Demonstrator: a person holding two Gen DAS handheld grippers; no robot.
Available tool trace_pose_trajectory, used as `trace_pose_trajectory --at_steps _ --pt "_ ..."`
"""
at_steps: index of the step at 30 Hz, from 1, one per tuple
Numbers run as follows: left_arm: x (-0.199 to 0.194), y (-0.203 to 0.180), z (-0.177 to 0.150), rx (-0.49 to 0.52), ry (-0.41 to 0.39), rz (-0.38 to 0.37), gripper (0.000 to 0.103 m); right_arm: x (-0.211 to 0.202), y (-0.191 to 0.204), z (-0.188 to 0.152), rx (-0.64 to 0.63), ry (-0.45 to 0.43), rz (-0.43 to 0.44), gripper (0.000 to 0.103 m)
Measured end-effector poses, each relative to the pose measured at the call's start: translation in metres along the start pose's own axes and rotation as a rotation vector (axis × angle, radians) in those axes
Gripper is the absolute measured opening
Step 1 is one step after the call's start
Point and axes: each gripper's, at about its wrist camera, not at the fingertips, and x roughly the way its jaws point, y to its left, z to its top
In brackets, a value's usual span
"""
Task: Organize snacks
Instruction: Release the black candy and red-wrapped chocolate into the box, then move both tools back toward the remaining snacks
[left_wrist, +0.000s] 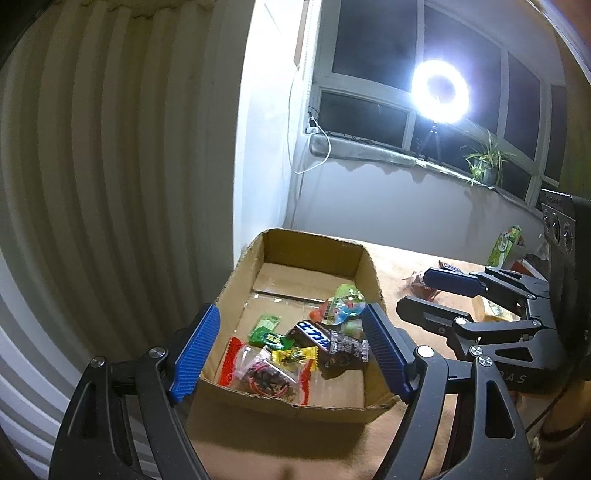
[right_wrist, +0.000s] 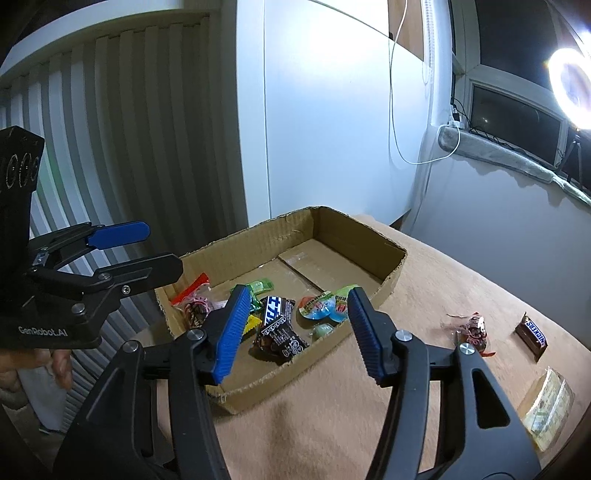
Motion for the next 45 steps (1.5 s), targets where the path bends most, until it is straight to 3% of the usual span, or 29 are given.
trace_pose_trajectory --at_steps 13,21,32,45 --pt "0.004 -0.041 0.000 0.056 0.031 -0.058 0.080 -0.014 -0.022 -0.018 0.060 -0.006 -0.016 0.059" --pt "0.022 -0.092 -0.002 0.104 0.075 -0.134 0.080 -0.028 -0.059 -0.036 0.111 -0.008 -0.030 0.062" --pt "0.070 -0.167 -0.011 0.163 0.178 -0.283 0.080 -0.078 -0.161 -0.076 0.205 0.035 -0.180 0.062" --pt "0.111 -0.192 -0.025 0.139 0.278 -0.283 0.080 -0.154 -0.260 -0.127 0.313 0.060 -0.418 0.062"
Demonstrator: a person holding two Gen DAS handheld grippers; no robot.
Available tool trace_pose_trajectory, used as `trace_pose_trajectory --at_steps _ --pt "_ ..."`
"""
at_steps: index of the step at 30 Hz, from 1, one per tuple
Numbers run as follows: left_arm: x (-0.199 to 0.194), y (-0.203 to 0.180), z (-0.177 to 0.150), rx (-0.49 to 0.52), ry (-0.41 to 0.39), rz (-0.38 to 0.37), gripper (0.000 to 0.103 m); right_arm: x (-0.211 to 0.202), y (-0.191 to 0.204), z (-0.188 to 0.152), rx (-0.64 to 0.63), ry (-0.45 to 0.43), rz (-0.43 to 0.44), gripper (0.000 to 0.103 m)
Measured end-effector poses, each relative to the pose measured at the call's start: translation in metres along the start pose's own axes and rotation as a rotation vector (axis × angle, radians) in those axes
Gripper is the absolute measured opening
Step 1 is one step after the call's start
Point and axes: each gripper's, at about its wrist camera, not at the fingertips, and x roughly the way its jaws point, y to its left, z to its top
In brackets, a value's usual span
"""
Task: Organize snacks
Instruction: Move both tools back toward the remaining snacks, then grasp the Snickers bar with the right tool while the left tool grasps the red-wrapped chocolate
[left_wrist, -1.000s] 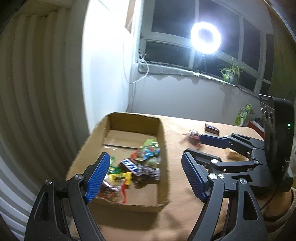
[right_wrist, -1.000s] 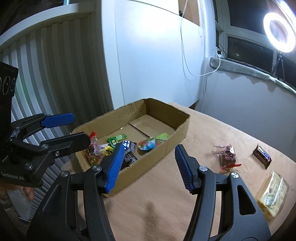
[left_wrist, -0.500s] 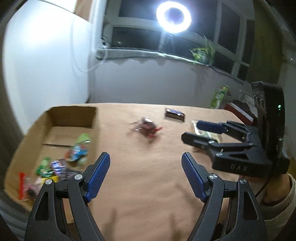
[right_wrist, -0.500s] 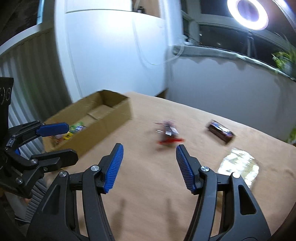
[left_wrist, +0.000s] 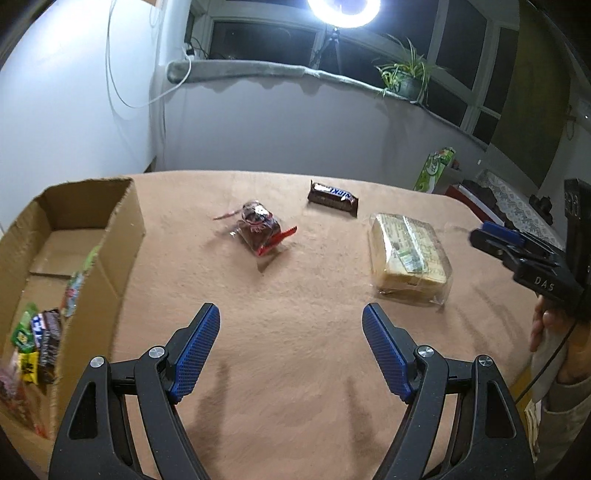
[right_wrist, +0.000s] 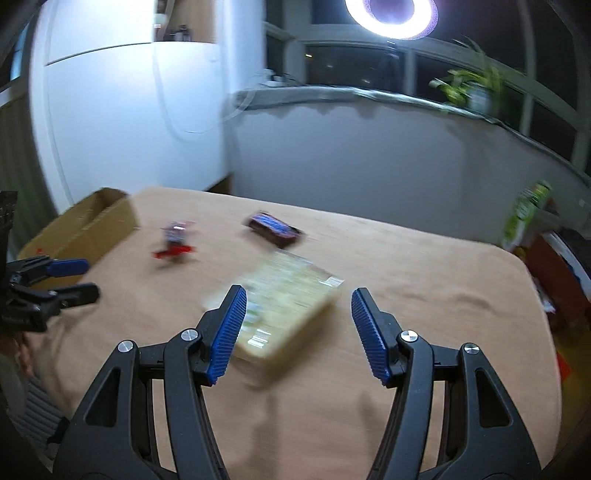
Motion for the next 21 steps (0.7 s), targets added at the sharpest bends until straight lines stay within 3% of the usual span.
trace_pose_trajectory --at_steps 7,15,21 --pt "0.034 0.008 0.011 -0.082 0.038 -0.012 0.080 0.004 -0.024 -0.002 -0.003 0.018 -0.013 0.062" --pt "0.064 0.019 0.035 -0.163 0.052 0.040 0.080 0.038 0.001 0.031 -0.137 0.026 0.046 0.062" --pt "0.091 0.020 0.054 -0.141 0.071 0.099 0.080 0.087 0.020 0.064 -0.289 0.083 0.075 0.062"
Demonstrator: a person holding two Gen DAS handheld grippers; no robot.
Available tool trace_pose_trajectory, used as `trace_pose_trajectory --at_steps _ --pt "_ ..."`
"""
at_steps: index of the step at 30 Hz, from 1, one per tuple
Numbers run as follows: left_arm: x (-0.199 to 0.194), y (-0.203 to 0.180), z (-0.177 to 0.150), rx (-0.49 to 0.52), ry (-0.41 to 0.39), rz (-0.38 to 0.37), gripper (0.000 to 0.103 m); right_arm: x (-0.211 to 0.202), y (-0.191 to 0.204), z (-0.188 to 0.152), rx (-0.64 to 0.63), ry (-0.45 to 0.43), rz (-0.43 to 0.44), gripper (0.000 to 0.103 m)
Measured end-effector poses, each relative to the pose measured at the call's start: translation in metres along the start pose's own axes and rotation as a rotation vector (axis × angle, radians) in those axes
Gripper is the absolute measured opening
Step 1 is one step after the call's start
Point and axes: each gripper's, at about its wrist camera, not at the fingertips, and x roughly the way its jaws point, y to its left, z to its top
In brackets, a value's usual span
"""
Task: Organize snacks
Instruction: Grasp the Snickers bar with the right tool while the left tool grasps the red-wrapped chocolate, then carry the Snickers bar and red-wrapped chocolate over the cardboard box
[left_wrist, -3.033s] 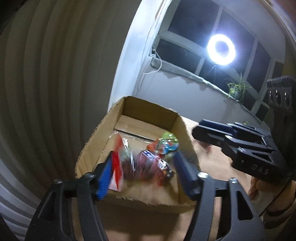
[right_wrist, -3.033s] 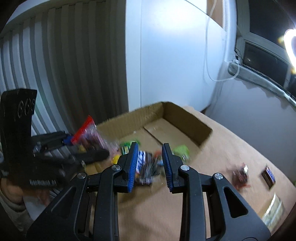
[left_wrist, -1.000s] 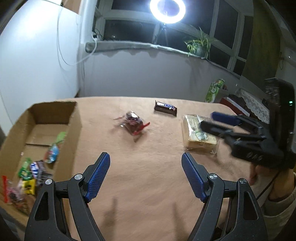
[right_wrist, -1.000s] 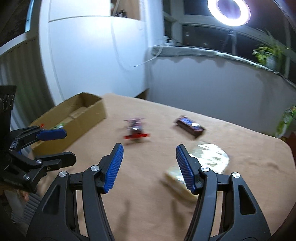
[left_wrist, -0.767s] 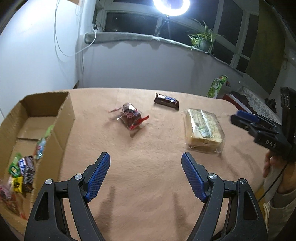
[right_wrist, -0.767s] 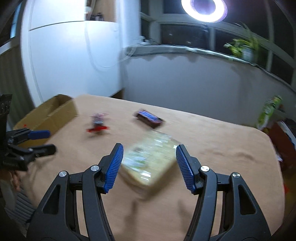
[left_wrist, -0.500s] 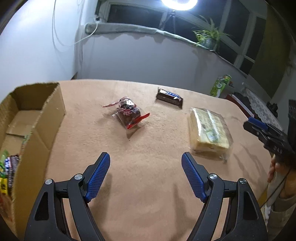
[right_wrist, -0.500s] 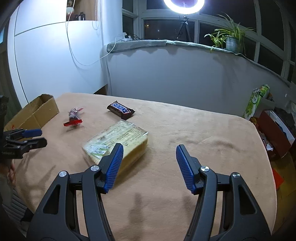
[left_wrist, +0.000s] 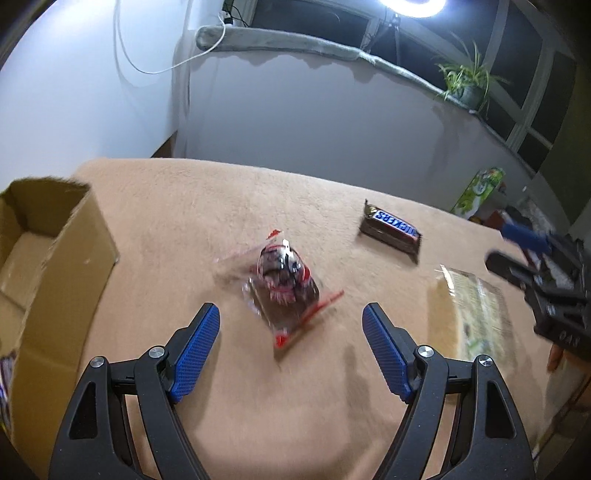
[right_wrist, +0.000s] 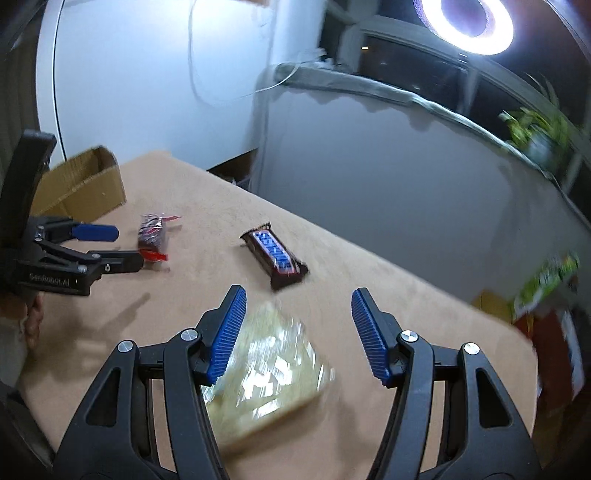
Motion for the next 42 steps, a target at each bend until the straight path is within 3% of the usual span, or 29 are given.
trace_pose_trajectory --at_steps 5,12,14,16,18,22,23,25,26,35,42 --pt "0.020 0.001 0.003 -0.015 0.041 0.027 0.080 0.058 -0.007 0.031 -0.076 0.117 0.080 0.062" --pt "0.024 0.000 0.003 0.014 0.053 0.062 0.080 0.106 -0.001 0.034 -0.129 0.214 0.182 0.062" --pt "0.025 -0.001 0.003 0.014 0.051 0.063 0.079 0.108 0.001 0.034 -0.130 0.214 0.202 0.061" --pt "0.027 -0.004 0.005 0.009 0.048 0.062 0.075 0.110 0.003 0.032 -0.133 0.219 0.211 0.043" --pt "0.026 -0.003 0.004 -0.003 0.041 0.070 0.064 0.111 0.003 0.030 -0.145 0.228 0.223 0.034" --pt "0.025 -0.001 0.002 -0.015 0.029 0.061 0.058 0.110 0.001 0.027 -0.137 0.215 0.234 0.033" --pt "0.023 0.001 0.001 -0.023 0.024 0.056 0.055 0.109 0.002 0.027 -0.138 0.211 0.233 0.033" --pt "0.021 0.007 0.001 -0.047 0.011 0.048 0.038 0.108 0.001 0.026 -0.134 0.204 0.235 0.033" --pt "0.020 0.012 0.000 -0.068 0.006 0.030 0.036 0.108 0.001 0.026 -0.132 0.202 0.236 0.033" --pt "0.015 0.030 -0.004 -0.147 -0.014 -0.072 0.034 0.093 -0.004 0.025 -0.114 0.167 0.258 0.031" --pt "-0.007 0.013 -0.006 -0.058 -0.061 -0.020 0.033 0.072 -0.008 0.028 -0.083 0.127 0.258 0.029"
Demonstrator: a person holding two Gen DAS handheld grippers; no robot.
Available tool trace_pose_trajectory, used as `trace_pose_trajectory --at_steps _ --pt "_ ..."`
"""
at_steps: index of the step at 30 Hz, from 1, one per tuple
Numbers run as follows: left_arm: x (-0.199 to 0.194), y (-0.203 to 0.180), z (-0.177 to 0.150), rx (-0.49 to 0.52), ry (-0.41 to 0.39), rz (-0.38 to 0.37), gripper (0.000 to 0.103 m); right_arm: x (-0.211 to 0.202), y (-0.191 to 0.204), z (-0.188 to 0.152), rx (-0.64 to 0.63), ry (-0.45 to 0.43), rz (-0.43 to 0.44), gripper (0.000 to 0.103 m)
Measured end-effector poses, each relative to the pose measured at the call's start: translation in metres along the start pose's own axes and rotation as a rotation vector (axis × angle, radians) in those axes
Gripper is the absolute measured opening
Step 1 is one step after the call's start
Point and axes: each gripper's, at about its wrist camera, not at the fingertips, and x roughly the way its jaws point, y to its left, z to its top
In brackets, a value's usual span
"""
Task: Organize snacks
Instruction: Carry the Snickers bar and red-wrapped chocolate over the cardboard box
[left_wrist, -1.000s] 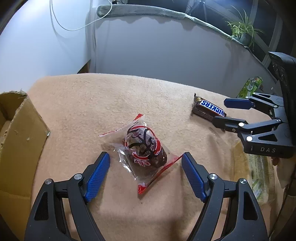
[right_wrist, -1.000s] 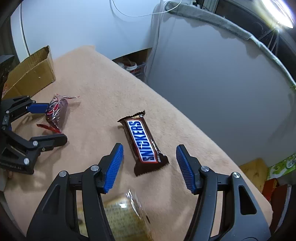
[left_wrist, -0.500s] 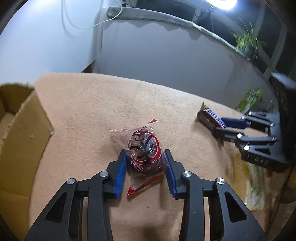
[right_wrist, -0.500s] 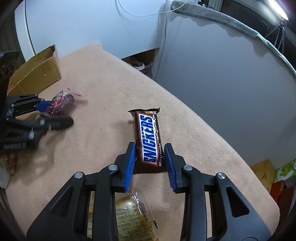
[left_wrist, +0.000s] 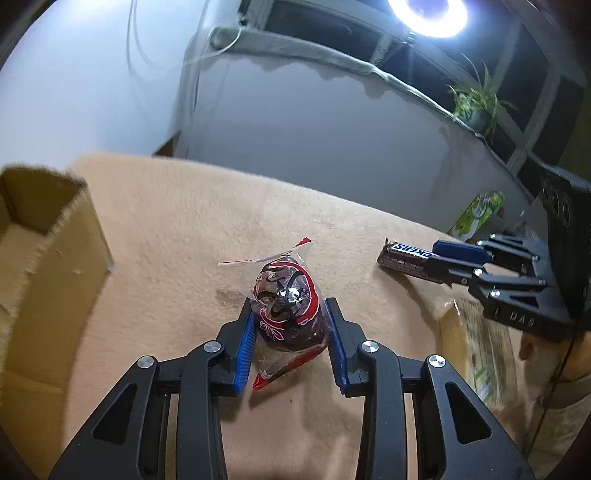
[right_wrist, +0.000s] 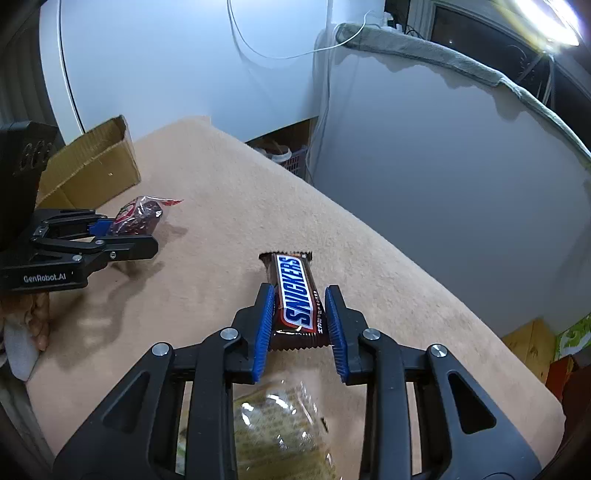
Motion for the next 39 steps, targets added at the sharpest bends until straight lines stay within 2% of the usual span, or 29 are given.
trace_pose_trajectory --at_steps 9,10,11,14,17,18,19,20,21,22,24,25,26,27,28,32,39 --pt "-0.051 -0.030 -0.002 0.158 -0.091 0.087 0.033 -0.025 0.015 -0.002 0.019 -0.036 -0.003 0.024" --pt "-0.057 -0.032 -0.002 0.167 -0.101 0.091 0.033 -0.030 0.020 -0.002 0.017 -0.042 -0.004 0.009" --pt "-0.065 -0.034 -0.002 0.177 -0.114 0.092 0.033 -0.036 0.024 -0.001 0.017 -0.049 -0.004 0.008" --pt "-0.082 -0.036 -0.006 0.193 -0.140 0.095 0.033 -0.047 0.041 -0.001 -0.003 -0.047 -0.002 0.008" --pt "-0.096 -0.036 -0.013 0.212 -0.155 0.095 0.033 -0.059 0.055 0.000 -0.019 -0.063 -0.041 0.008" --pt "-0.100 -0.036 -0.015 0.216 -0.157 0.093 0.033 -0.060 0.056 0.002 -0.030 -0.069 -0.071 0.015" --pt "-0.103 -0.036 -0.016 0.216 -0.159 0.090 0.033 -0.055 0.057 0.005 -0.059 -0.041 -0.106 0.036" --pt "-0.107 -0.036 -0.018 0.215 -0.162 0.086 0.033 -0.048 0.057 0.008 -0.088 0.000 -0.124 0.052" --pt "-0.110 -0.036 -0.017 0.213 -0.165 0.084 0.033 -0.038 0.057 0.011 -0.116 0.043 -0.123 0.075" --pt "-0.114 -0.035 -0.018 0.209 -0.171 0.082 0.033 -0.028 0.058 0.015 -0.153 0.070 -0.116 0.076" --pt "-0.120 -0.033 -0.019 0.205 -0.177 0.078 0.033 -0.005 0.055 0.018 -0.200 0.149 -0.115 0.076" --pt "-0.123 -0.032 -0.019 0.202 -0.180 0.079 0.033 0.008 0.053 0.018 -0.217 0.210 -0.121 0.068" --pt "-0.124 -0.031 -0.020 0.198 -0.182 0.080 0.033 0.017 0.053 0.019 -0.234 0.246 -0.126 0.058" --pt "-0.127 -0.029 -0.020 0.192 -0.185 0.079 0.033 0.025 0.052 0.019 -0.233 0.272 -0.104 0.034" --pt "-0.130 -0.027 -0.021 0.190 -0.187 0.081 0.033 0.028 0.052 0.020 -0.221 0.277 -0.087 0.030" --pt "-0.137 -0.022 -0.026 0.183 -0.191 0.089 0.033 0.024 0.053 0.023 -0.185 0.251 -0.067 0.029" --pt "-0.155 -0.021 -0.031 0.176 -0.218 0.087 0.033 -0.026 0.064 0.027 -0.127 0.094 -0.103 0.029"
